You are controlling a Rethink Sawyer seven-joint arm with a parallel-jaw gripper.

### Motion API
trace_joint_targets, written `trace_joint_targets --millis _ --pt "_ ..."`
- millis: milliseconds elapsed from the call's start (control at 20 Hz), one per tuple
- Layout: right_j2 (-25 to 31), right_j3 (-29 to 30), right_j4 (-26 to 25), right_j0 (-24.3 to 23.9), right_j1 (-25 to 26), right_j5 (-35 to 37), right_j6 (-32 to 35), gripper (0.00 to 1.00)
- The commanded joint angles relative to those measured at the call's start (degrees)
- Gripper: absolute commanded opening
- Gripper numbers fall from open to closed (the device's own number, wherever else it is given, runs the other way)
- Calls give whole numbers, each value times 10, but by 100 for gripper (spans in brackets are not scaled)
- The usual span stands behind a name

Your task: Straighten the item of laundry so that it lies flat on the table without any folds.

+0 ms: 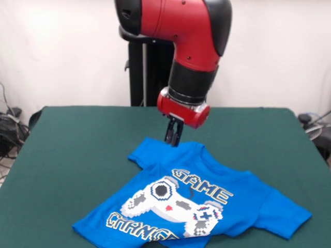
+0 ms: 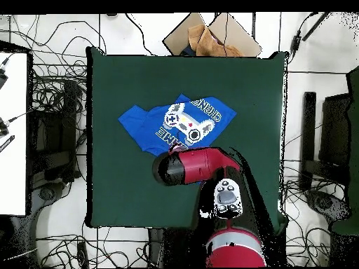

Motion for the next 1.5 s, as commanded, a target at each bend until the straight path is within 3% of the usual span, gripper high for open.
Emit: trace_joint_targets --millis 50,300,550,700,1000,1250,1500 --pt "6 64 -19 -14 6 -60 27 0" --pt "34 86 -33 -64 4 -53 -27 0" --pt "-44 68 -58 0 31 -100 34 0" --pt "-59 63 -64 6 43 -117 41 0" --pt "-49 61 -59 0 70 -164 49 0" --pt "-29 63 -42 -6 67 -164 41 0" --pt "-43 48 -38 5 77 -176 45 0"
